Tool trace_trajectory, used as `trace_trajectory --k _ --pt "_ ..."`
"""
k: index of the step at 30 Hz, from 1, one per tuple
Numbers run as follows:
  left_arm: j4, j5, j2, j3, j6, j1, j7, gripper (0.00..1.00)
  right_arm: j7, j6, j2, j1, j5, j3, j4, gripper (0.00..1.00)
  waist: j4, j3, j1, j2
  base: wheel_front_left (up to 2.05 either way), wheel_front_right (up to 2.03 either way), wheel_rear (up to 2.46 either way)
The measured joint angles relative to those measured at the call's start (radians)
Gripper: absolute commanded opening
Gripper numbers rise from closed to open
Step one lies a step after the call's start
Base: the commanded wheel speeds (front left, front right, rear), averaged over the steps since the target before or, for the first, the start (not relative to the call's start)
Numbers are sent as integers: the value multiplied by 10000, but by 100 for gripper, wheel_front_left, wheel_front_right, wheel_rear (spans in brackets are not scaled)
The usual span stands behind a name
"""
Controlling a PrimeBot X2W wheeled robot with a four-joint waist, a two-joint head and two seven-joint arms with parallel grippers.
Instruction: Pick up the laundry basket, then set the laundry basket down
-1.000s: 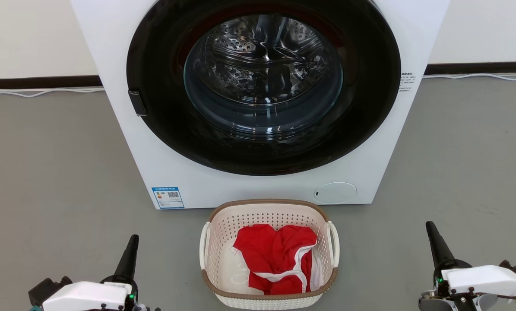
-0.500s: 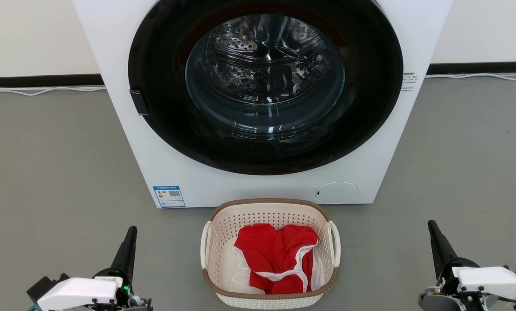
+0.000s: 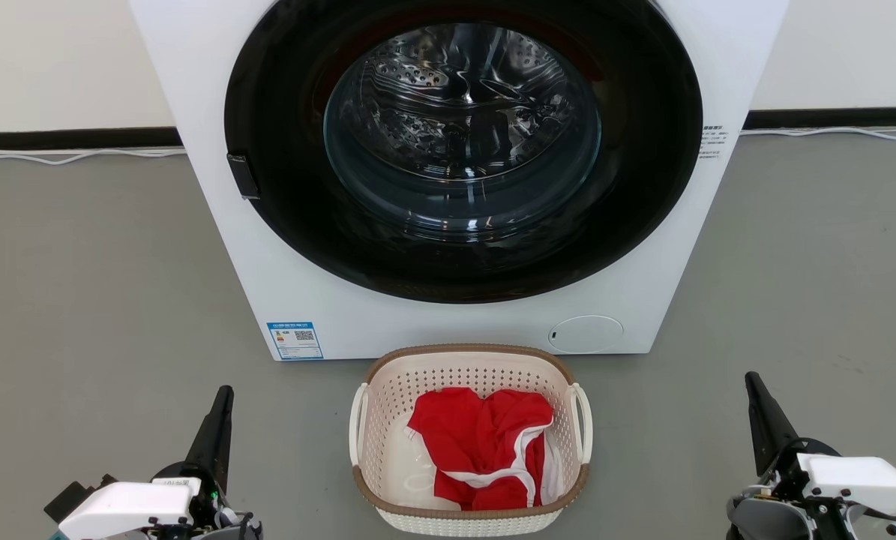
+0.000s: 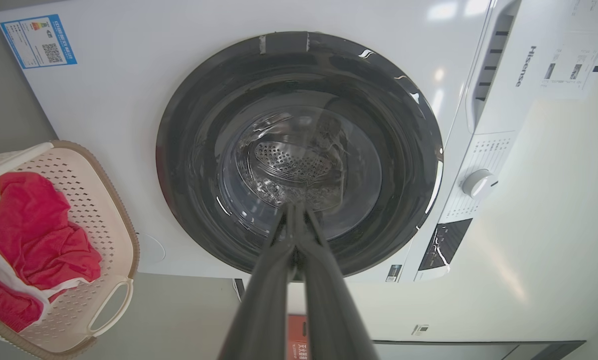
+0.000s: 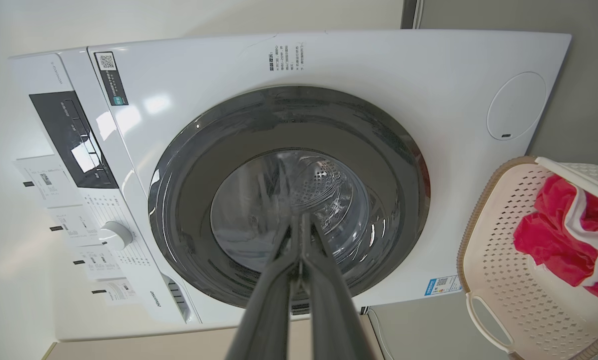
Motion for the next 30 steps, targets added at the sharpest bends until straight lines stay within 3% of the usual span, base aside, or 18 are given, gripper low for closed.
trace_trajectory --k 30 --pt "-6 -2 -2 4 0 -1 0 0 29 0 0 0 0 -2 0 0 0 0 0 0 0 0 0"
